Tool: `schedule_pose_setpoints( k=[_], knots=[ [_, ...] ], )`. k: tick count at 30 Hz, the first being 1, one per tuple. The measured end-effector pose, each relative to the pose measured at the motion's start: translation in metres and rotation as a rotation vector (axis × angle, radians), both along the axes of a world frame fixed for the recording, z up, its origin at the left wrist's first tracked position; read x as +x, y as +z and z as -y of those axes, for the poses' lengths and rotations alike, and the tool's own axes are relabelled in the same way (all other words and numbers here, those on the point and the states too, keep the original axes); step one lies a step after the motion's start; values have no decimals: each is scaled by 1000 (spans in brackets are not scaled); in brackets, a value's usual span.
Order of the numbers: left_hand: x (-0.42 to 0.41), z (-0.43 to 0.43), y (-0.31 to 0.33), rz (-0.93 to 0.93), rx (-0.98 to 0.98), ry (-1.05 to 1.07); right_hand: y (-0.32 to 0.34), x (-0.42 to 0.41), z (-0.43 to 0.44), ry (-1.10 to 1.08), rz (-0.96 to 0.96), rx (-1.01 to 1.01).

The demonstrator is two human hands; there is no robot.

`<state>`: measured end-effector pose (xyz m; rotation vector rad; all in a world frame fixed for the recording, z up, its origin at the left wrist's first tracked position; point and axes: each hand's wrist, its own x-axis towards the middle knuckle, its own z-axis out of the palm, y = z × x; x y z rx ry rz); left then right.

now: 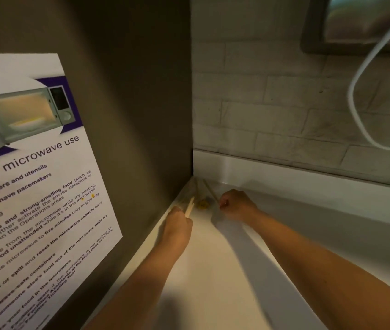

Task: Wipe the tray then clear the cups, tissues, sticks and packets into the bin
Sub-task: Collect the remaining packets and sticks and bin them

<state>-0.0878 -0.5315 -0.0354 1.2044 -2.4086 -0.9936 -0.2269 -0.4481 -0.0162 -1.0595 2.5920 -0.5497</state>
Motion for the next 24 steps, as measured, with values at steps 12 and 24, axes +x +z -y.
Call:
schedule_pose_setpoints(
  k=[12,24],
  knots=[
    [0,41,-9,-421,147,103,-26,-1,81,353,-235,207],
    [-9,51,-20,-515,273,100,-30,-7,69,374,-395,141]
  ],
)
